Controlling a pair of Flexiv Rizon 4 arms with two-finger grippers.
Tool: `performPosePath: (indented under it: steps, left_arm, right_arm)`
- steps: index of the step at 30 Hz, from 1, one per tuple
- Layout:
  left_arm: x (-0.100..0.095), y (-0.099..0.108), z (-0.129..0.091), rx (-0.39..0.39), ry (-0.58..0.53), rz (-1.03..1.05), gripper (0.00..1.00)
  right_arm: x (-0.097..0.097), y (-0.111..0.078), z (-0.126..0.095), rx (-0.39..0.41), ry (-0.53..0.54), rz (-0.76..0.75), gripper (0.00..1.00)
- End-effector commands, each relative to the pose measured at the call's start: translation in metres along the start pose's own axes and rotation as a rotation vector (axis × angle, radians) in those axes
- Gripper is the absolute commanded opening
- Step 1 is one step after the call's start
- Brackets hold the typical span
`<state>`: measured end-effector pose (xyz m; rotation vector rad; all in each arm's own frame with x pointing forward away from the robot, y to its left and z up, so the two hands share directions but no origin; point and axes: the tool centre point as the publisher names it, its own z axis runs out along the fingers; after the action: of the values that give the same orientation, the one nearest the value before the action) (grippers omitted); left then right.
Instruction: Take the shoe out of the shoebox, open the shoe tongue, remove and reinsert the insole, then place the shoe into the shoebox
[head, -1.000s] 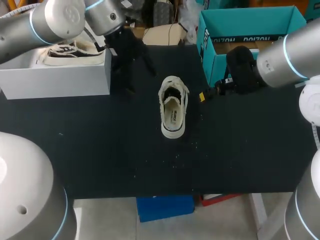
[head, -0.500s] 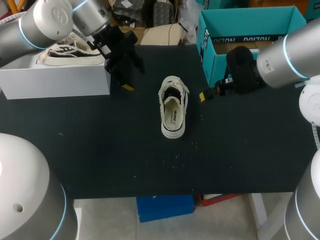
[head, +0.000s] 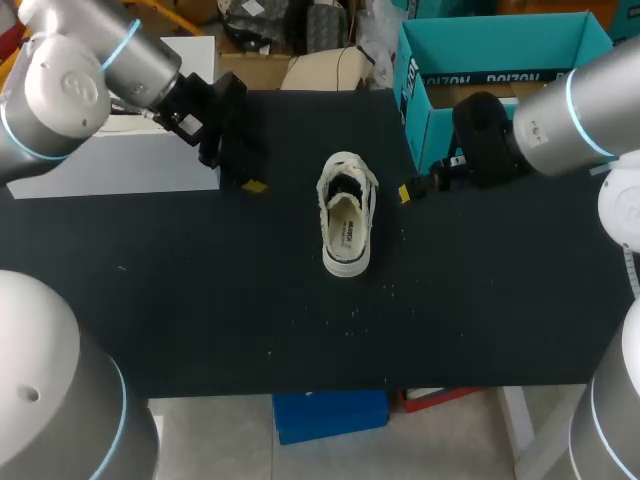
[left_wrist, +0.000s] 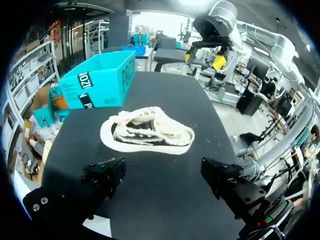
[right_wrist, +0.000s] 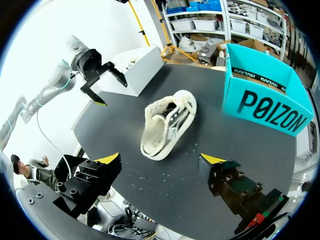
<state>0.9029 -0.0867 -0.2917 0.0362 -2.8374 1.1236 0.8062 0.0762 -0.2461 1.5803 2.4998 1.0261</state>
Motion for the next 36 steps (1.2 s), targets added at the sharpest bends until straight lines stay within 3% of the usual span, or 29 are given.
performPosePath:
  steps: [1,6,15,28,36]
  left_arm:
    - [0.013,0.007,0.000,0.002,-0.218,0.035,1.00]
    - [0.015,0.009,-0.001,-0.009,-0.210,0.061,1.00]
    - [0.015,0.009,-0.001,-0.009,-0.210,0.061,1.00]
    - [0.015,0.009,-0.001,-0.009,-0.210,0.061,1.00]
    - [0.015,0.009,-0.001,-0.009,-0.210,0.061,1.00]
  right_arm:
    - [0.001,0.000,0.001,0.001,-0.001,0.001,1.00]
    - [-0.001,0.008,0.003,0.018,0.004,-0.007,1.00]
    - [-0.005,0.057,0.032,0.365,-0.139,-0.028,1.00]
    - [-0.005,0.057,0.032,0.365,-0.139,-0.028,1.00]
    - [-0.011,0.071,0.058,0.411,-0.187,0.234,1.00]
